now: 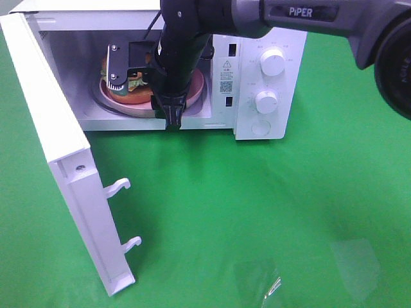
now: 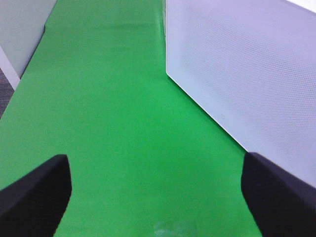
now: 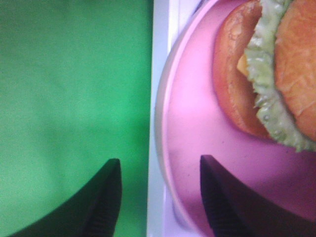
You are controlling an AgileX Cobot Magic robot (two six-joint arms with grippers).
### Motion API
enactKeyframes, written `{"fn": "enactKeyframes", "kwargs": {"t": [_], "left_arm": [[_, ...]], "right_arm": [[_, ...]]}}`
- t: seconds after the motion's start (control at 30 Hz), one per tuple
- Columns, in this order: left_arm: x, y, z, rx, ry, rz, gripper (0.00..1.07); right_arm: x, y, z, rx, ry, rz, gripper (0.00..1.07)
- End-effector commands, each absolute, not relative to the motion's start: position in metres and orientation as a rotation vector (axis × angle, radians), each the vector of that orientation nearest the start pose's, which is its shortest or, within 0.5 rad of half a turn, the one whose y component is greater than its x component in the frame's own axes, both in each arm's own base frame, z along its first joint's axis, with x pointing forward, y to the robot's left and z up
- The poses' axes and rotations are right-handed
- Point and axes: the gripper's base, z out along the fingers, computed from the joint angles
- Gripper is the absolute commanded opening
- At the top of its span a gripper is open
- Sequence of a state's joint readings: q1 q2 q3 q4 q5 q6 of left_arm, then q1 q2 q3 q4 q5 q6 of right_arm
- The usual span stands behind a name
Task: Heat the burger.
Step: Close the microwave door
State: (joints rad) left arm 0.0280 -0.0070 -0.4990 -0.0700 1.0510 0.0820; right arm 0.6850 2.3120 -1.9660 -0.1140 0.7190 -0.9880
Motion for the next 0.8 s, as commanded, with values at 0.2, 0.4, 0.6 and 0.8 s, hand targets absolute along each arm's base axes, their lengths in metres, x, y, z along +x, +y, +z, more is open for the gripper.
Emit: {"fn": "enactKeyframes", "kwargs": {"t": [0.2,0.4,0.6,0.8], "left_arm": [[-0.008,-0.006,0.278,0.055,1.991,-0.019,0.86],[-0.008,-0.006,0.278,0.055,1.991,-0.019,0.86],[-0.008,-0.006,0.278,0.055,1.991,-0.019,0.86],[-0.008,-0.006,0.278,0.055,1.991,-0.019,0.86]], "right_arm": [[0.389,0.310,0.199,-1.958,1.696,-0.221,0.61],[0.366,0.294,0.202,-1.946,1.780,-0.176,0.66],[0.351,0.285,0.212,-1.805,1.883,-0.100,0.77],[0.329,0.267,0.214,-1.744,1.996,-0.064,0.81]]}}
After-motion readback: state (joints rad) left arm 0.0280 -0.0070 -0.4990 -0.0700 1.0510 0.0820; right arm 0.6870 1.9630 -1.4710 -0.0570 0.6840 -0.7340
